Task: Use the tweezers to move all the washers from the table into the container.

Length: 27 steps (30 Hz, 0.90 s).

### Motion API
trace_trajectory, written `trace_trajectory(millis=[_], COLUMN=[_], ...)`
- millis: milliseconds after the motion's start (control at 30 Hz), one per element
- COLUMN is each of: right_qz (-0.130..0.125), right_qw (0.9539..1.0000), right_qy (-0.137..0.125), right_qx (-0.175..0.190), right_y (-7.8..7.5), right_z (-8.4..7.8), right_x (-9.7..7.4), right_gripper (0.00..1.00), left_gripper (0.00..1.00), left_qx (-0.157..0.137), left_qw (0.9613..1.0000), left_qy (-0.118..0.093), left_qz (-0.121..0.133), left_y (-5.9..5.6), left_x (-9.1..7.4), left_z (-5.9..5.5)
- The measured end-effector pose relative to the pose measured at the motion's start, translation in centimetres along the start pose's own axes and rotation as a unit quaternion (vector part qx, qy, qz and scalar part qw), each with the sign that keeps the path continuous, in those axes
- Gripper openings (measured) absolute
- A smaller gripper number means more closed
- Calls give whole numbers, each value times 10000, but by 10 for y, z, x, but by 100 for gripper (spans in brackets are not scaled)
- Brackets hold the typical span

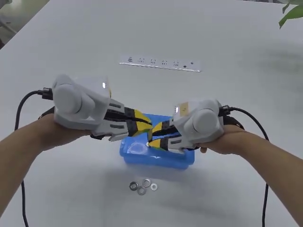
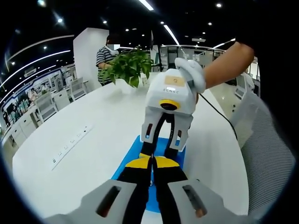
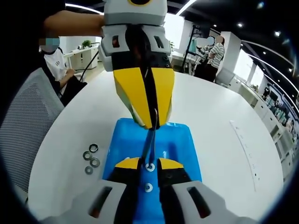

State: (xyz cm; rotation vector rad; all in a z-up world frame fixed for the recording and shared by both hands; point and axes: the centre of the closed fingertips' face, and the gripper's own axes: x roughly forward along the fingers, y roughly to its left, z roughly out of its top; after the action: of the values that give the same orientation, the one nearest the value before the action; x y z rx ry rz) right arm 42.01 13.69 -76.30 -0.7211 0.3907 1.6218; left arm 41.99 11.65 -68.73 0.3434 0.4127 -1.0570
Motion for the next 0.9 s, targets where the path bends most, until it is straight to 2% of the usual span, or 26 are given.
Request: trace_trajectory(millis=[433,900], right_qz=[-158,-462], right_qw=[9994,9974], right_qy=[-97,17], right_qx=[281,562], right_y=[1,13], right_z=[6,2], right_x=[-22,-55], right_gripper=[27,45], left_gripper=[5,5], left_qx=[-25,31], left_qw=[10000,10000], left_qy=[-19,-17], left_qz=[-9,-15], left_y=[-2,-10], left_x=[-1,-8], left_z=[11,28])
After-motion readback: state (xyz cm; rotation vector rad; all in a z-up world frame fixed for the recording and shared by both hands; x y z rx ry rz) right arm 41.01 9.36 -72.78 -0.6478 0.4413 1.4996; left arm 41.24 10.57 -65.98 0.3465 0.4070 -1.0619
